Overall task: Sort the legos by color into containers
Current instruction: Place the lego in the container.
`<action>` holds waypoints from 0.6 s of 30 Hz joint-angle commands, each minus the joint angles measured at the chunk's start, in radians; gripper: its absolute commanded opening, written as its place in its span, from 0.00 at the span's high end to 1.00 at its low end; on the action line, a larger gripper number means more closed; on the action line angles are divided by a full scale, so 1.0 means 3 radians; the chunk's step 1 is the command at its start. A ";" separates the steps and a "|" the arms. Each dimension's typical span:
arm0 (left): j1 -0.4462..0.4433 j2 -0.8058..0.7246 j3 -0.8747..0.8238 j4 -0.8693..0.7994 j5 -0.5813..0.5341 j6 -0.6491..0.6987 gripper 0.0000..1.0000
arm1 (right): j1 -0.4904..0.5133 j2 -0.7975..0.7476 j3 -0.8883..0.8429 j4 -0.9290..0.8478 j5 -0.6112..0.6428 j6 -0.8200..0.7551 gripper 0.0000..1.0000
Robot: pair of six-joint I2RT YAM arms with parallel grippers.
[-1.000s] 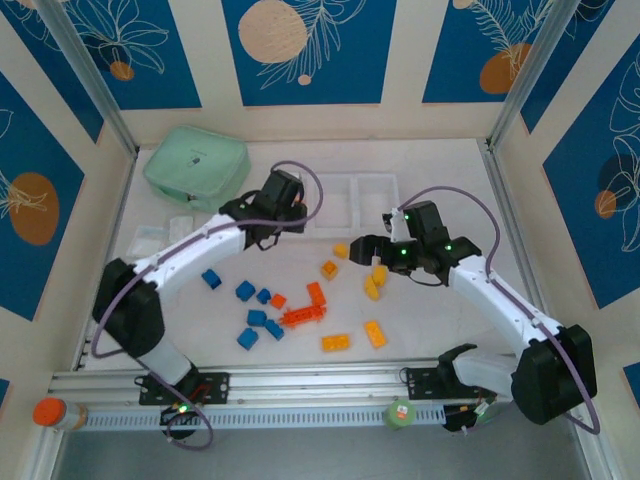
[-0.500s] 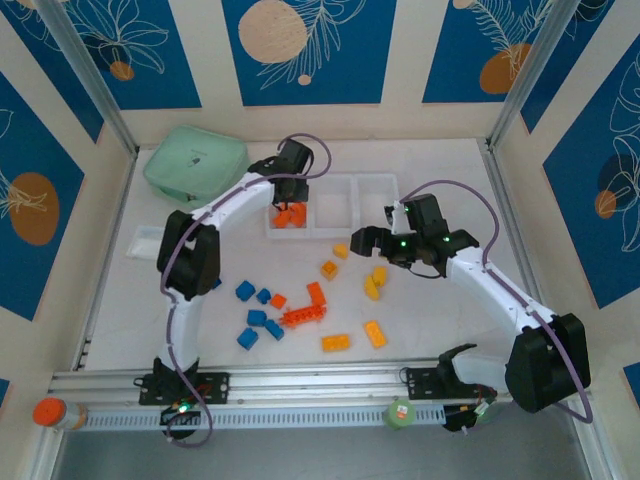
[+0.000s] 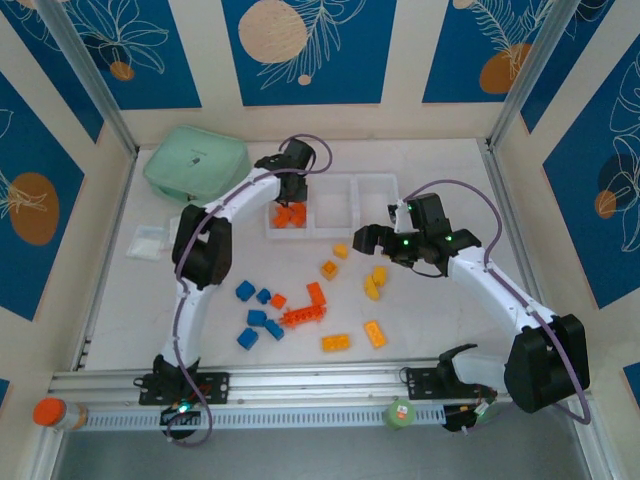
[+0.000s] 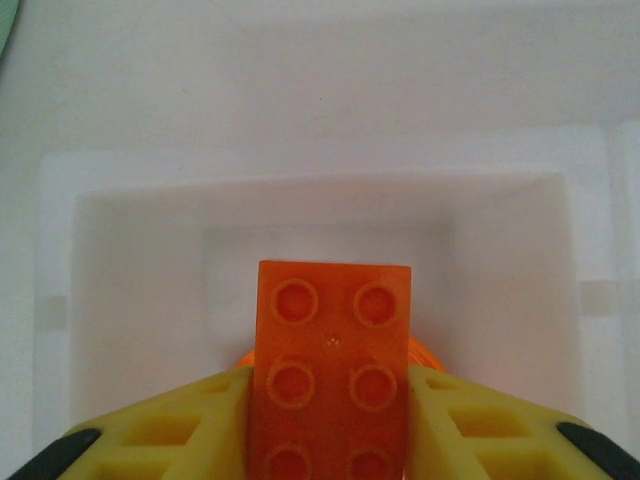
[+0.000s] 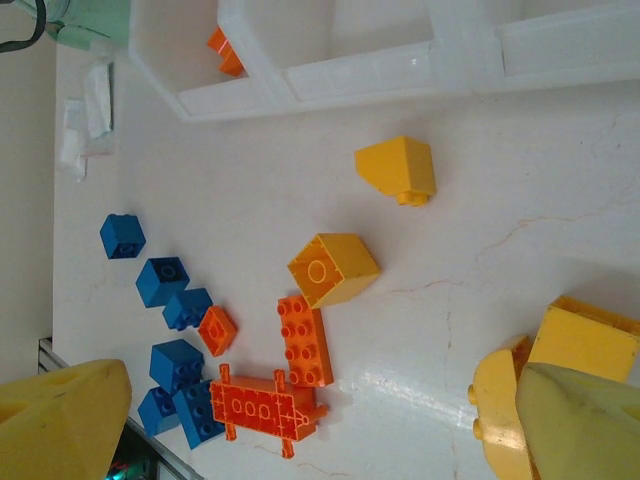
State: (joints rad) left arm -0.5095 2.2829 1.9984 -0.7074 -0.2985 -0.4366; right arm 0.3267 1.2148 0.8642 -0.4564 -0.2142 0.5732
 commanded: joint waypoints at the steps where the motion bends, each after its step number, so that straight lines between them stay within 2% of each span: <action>1: 0.0031 0.0041 0.0209 -0.0202 -0.0072 0.0054 0.60 | -0.0015 -0.0053 0.0085 -0.0037 -0.0097 -0.0024 0.01; 10: 0.0026 -0.0350 0.0110 -0.0263 0.0066 0.0102 0.57 | -0.0006 -0.0171 0.0152 -0.0203 -0.0104 -0.0109 0.01; 18: -0.0167 -0.1287 -0.1038 0.0195 0.0640 0.0019 0.54 | 0.0121 -0.0254 0.0062 -0.0457 -0.0044 -0.0140 0.01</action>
State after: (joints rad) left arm -0.5301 1.9987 1.7802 -0.6941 -0.1921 -0.4217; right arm 0.3458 1.1545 0.8829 -0.5289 -0.2165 0.5499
